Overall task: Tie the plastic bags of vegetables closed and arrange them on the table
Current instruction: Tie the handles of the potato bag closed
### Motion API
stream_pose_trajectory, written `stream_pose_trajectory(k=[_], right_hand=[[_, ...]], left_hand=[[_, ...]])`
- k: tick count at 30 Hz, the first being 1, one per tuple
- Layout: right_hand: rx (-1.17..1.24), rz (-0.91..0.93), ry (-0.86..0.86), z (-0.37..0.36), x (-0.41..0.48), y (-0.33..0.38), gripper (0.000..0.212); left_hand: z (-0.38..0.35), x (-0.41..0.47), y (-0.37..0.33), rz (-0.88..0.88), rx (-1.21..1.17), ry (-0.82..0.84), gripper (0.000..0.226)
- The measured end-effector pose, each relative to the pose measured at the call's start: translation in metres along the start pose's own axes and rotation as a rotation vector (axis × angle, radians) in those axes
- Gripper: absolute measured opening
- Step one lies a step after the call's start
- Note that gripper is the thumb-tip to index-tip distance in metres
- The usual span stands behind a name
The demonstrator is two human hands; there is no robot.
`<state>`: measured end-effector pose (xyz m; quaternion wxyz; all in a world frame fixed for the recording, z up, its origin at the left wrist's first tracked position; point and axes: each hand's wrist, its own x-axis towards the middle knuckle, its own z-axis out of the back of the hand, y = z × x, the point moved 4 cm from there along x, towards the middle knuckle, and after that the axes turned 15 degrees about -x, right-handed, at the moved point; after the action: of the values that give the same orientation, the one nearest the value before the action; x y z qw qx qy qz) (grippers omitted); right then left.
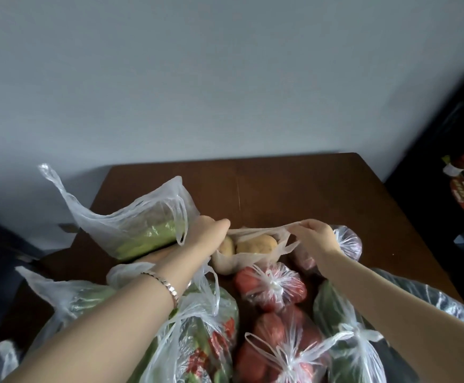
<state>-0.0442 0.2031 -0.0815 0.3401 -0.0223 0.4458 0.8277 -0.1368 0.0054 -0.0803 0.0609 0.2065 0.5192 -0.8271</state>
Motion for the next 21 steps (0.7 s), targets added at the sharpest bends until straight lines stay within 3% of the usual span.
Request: stream_pose_trajectory(k=[6,10,15,21], right_hand=[[0.215,0.087,0.044,-0.009,-0.003,0.007,0.011],[0.350,0.203,0.100,-0.027,0.007,0.013,0.015],[0.222,0.331,0.087,-0.046,0.027,0.023,0.017],[0.077,0.241,0.191,-0.072,0.061,0.022,0.026]], left_hand=[[-0.009,-0.012,-0.006,-0.114,-0.009,-0.107,0.024],[-0.026,-0.007,-0.004,-0.218,-0.245,-0.091,0.010],[-0.039,0.005,0.012,-0.205,-0.459,-0.002,0.009],[-0.046,0.029,0.020,-0.238,-0.476,-0.012,0.024]])
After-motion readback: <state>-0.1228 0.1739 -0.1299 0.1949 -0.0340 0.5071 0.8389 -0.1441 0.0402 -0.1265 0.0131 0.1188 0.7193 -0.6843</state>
